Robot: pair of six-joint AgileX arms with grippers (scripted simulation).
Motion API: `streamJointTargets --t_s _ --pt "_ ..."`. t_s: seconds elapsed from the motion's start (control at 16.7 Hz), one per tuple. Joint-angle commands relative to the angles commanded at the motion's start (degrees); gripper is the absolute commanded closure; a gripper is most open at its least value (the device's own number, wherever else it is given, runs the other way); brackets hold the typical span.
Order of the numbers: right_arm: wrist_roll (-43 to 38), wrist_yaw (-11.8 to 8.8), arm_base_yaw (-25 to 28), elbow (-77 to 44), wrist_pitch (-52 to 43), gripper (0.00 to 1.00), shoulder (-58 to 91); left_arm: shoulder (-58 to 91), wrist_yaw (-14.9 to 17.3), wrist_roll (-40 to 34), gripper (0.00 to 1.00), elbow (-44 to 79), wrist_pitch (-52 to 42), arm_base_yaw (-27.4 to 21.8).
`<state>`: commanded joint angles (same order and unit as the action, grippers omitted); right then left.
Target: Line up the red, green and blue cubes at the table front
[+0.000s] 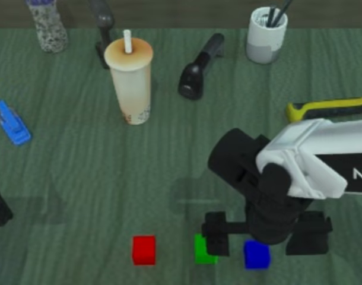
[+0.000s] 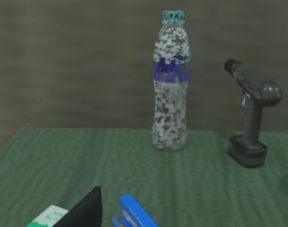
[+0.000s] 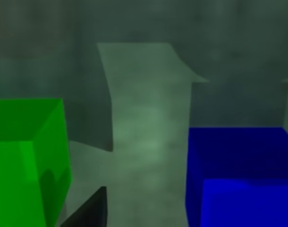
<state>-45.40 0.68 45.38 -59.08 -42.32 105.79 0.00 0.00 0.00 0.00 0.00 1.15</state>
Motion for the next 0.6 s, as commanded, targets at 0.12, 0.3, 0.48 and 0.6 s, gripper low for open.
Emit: streamJointTargets --t_s 0.12,0.3,0.48,0.6 --pt "-0.03 0.01 0.22 -1.39 -2.17 0.0 -0.79 0.0 0.0 0.0 0.0 0.0 0.0 0.0" --pt "-0.1 0.02 0.4 -4.8 -8.69 0.0 -3.31 0.0 0.0 0.0 0.0 0.0 0.0 0.0" --pt "-0.01 -0.03 0.57 -8.03 -14.53 0.0 -6.0 0.0 0.0 0.0 0.0 0.0 0.0 0.0" --pt "0.07 -0.02 0.58 -8.82 -15.67 0.0 -6.83 0.0 0.0 0.0 0.0 0.0 0.0 0.0"
